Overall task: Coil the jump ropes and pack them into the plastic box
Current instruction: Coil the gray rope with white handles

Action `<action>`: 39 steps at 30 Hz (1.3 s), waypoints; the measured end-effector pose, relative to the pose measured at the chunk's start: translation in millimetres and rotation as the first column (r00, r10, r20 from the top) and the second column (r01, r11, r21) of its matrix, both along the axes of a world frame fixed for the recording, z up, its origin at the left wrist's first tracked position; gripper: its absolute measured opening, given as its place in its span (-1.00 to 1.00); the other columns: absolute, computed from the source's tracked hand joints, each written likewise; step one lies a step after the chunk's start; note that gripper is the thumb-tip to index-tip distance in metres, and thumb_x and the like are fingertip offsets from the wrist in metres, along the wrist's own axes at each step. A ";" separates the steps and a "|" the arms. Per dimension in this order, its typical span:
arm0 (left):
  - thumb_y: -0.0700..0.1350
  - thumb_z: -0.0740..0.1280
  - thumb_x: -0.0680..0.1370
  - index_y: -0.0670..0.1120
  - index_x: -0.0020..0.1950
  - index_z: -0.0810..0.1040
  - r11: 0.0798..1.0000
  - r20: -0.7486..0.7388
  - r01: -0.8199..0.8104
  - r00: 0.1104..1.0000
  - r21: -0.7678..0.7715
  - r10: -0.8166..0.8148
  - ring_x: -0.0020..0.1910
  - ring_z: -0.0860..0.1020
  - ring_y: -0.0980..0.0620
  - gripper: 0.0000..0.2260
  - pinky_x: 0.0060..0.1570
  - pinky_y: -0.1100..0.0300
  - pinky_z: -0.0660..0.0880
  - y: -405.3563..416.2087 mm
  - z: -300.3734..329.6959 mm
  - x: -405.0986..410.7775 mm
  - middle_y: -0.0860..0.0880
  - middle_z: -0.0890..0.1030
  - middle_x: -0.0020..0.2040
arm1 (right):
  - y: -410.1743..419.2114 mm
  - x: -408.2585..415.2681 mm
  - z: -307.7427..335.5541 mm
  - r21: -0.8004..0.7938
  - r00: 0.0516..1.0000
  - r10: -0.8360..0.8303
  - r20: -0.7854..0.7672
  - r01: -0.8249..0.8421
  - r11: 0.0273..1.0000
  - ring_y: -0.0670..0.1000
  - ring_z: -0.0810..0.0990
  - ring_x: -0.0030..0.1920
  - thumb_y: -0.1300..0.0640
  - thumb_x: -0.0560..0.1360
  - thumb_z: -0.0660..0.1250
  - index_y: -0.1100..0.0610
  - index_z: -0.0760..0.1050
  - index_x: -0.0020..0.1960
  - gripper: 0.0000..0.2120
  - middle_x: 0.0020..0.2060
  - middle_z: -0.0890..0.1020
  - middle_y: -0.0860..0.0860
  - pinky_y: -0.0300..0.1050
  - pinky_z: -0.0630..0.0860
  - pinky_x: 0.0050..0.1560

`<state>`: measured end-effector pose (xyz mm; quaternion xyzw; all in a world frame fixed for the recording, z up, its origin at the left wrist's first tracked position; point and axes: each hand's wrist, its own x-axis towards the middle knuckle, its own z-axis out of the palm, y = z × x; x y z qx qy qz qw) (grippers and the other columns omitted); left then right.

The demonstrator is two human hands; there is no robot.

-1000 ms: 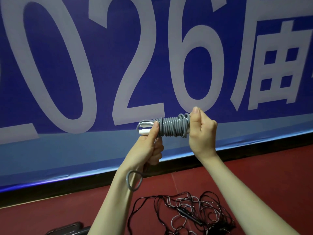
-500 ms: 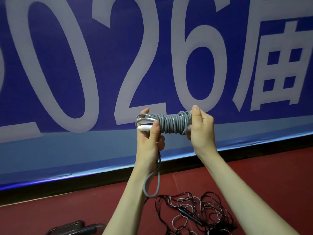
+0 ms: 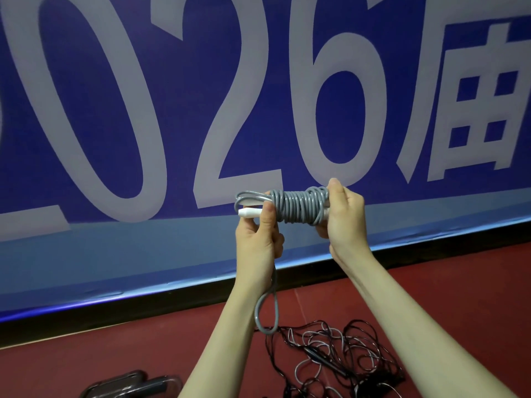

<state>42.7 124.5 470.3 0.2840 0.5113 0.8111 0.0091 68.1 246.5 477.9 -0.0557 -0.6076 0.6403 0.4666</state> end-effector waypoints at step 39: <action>0.08 0.26 0.54 0.07 -0.17 0.39 0.254 -0.852 -0.817 0.466 -0.517 -0.237 -0.17 0.49 0.01 -0.86 -0.34 0.14 0.24 -56.7 25.8 -2.0 0.10 0.50 -0.13 | 21.8 26.9 8.4 0.697 0.948 -0.109 0.300 -0.140 0.703 -0.09 0.24 -0.46 0.13 0.65 0.12 0.10 0.17 -0.41 -0.55 -0.60 0.30 -0.11 -0.17 0.20 -0.37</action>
